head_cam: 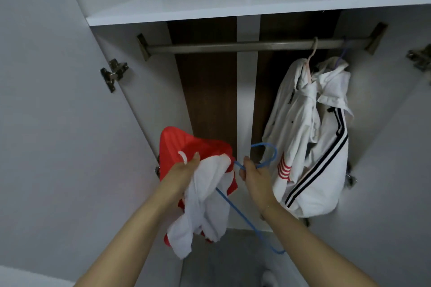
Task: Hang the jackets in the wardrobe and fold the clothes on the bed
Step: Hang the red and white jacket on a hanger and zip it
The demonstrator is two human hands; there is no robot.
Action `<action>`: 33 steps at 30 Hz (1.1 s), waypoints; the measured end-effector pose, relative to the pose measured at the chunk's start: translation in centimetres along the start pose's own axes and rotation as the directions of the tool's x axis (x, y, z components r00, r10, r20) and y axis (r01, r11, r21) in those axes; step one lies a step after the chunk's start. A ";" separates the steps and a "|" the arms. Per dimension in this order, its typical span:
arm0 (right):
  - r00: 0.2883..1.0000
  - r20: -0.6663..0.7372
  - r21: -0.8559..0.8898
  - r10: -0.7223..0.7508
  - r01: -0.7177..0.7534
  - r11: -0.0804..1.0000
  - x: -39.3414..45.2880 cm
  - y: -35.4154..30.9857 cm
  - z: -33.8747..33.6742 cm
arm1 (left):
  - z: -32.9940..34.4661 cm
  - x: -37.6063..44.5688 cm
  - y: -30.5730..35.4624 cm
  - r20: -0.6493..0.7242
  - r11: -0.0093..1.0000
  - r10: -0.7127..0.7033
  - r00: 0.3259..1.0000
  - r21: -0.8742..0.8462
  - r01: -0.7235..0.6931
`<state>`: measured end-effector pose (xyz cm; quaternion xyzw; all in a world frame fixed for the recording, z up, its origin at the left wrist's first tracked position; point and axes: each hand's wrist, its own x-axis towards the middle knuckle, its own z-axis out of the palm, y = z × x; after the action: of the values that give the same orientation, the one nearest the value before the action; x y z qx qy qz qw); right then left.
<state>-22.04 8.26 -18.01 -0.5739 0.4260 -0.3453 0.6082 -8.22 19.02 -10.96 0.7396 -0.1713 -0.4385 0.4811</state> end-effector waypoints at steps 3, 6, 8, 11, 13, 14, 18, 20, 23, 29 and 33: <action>0.999 -0.025 -0.027 -0.042 0.041 0.999 -0.2 -1.6 0.6 | -0.4 -0.5 -1.4 -0.101 0.957 0.200 0.975 0.234 -0.172; 0.995 -0.016 -0.140 -0.103 0.099 0.985 -0.3 -2.8 1.5 | -1.1 -0.3 -1.8 -0.226 0.735 0.571 0.790 0.570 -0.368; 0.991 0.008 -0.139 -0.131 0.131 0.982 -0.1 -3.5 2.0 | -1.6 0.1 -0.6 -0.193 0.459 0.813 0.549 0.793 -0.401; 0.988 0.071 -0.138 -0.138 0.147 0.980 0.6 -4.6 2.7 | -2.2 1.7 1.8 0.147 0.074 0.838 0.526 0.923 -0.376; 0.987 0.129 -0.110 -0.093 0.107 0.988 1.3 -5.5 3.1 | -2.6 3.0 2.9 0.244 -0.014 0.772 0.587 0.930 -0.368; 0.984 0.157 -0.118 -0.082 0.101 0.988 1.8 -6.0 3.3 | -2.9 3.5 3.4 0.253 -0.022 0.774 0.580 0.927 -0.375; 0.924 0.307 -0.182 -0.229 0.293 0.939 4.0 -9.3 2.5 | -4.1 5.8 5.2 0.206 0.120 0.727 0.655 0.901 -0.417; 0.872 0.384 -0.249 -0.303 0.414 0.876 5.3 -11.2 0.9 | -4.6 6.8 5.8 0.085 0.361 0.666 0.742 0.833 -0.419; 0.843 0.370 -0.222 -0.391 0.489 0.844 6.9 -13.0 -3.6 | -5.1 7.3 6.0 -0.009 0.755 0.586 0.811 0.370 -0.541; 0.960 0.119 0.070 -0.252 0.245 0.967 9.9 -8.5 -10.4 | -5.6 8.2 6.6 -0.019 0.801 0.566 0.824 0.248 -0.544; 0.969 0.234 0.360 0.077 -0.160 0.919 11.4 -0.7 -8.8 | -5.7 8.6 6.5 -0.030 0.819 0.565 0.824 0.145 -0.556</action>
<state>-25.53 -5.70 -18.47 -0.4535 0.3178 -0.3187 0.7693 2.33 13.32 -8.62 0.7014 -0.3920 -0.2387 0.5454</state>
